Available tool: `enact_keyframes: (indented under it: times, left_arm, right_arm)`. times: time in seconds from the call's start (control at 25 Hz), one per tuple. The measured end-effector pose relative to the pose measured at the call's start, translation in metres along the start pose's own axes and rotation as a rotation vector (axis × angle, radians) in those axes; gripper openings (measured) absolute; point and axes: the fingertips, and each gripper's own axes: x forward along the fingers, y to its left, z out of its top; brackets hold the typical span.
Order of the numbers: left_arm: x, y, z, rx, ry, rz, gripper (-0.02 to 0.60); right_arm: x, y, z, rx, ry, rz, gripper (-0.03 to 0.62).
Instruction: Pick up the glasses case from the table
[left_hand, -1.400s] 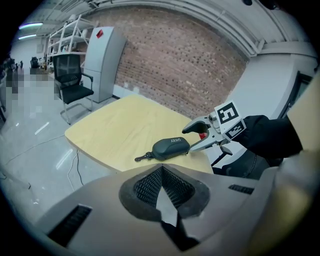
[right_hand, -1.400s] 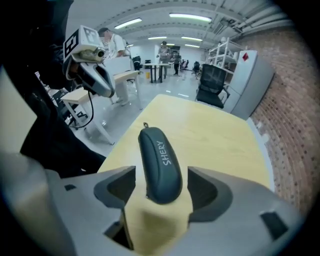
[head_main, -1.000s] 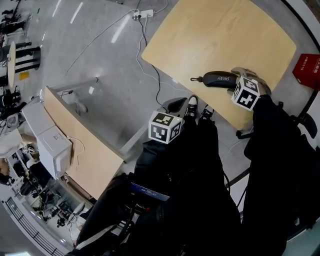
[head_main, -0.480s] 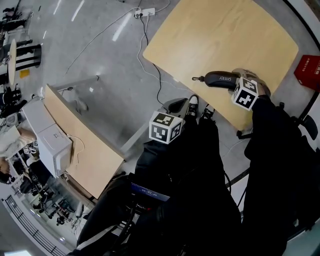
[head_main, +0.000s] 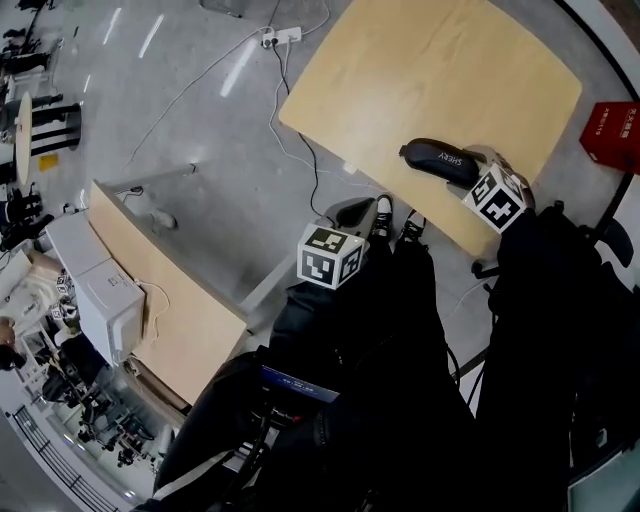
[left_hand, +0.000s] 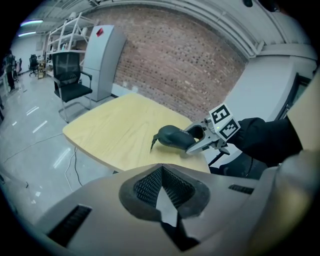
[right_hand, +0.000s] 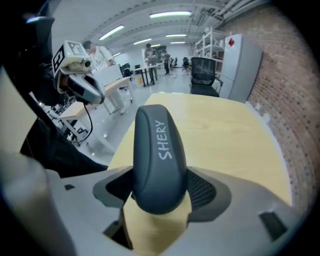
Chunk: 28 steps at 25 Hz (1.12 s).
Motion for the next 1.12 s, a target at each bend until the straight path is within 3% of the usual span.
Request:
enact_keyframes:
  times: [0.24, 0.48, 0.68, 0.92, 1.12]
  left_arm:
    - [-0.003, -0.025, 0.012, 0.036, -0.039, -0.041, -0.002]
    - [-0.017, -0.067, 0.056, 0.109, -0.123, -0.114, -0.002]
    - [-0.036, -0.108, 0.095, 0.184, -0.2, -0.158, -0.002]
    - [-0.076, -0.149, 0.17, 0.292, -0.376, -0.209, -0.002]
    - [-0.132, -0.188, 0.23, 0.355, -0.546, -0.239, -0.002]
  right_arm:
    - [-0.052, 0.011, 0.014, 0.252, -0.255, -0.106, 0.339]
    - [-0.132, 0.028, 0.024, 0.484, -0.514, -0.229, 0.339]
    - [-0.196, 0.042, 0.032, 0.525, -0.62, -0.326, 0.339]
    - [-0.282, 0.036, 0.06, 0.569, -0.818, -0.467, 0.339]
    - [-0.347, 0.051, 0.082, 0.578, -0.971, -0.527, 0.339]
